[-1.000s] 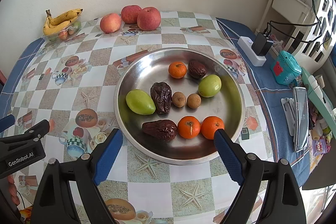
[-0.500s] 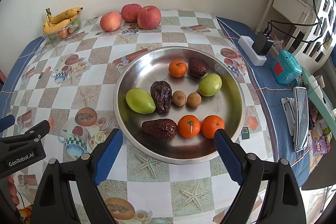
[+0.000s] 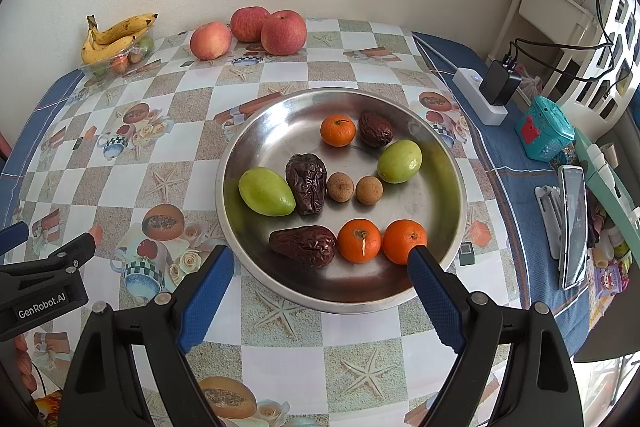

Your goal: Organize fruits

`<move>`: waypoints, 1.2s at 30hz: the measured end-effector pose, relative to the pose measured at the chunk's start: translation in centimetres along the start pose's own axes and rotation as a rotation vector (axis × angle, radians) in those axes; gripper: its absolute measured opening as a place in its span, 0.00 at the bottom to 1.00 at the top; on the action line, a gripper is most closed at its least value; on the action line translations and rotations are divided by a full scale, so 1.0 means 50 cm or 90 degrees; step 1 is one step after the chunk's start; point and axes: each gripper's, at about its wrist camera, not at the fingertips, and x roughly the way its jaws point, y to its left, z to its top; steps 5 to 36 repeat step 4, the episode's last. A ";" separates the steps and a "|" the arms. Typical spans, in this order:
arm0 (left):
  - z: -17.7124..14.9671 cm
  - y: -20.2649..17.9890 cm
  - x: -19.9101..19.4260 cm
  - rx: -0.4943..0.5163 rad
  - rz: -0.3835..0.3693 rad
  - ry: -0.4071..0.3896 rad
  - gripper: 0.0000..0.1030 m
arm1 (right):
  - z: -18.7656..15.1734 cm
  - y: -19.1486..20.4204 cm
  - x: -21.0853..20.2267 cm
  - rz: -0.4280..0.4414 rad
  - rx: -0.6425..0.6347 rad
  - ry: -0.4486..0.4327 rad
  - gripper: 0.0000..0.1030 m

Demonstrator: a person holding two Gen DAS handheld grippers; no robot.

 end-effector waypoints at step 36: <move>0.003 0.000 -0.010 0.001 0.002 -0.021 1.00 | 0.000 0.000 0.000 0.000 0.001 0.000 0.86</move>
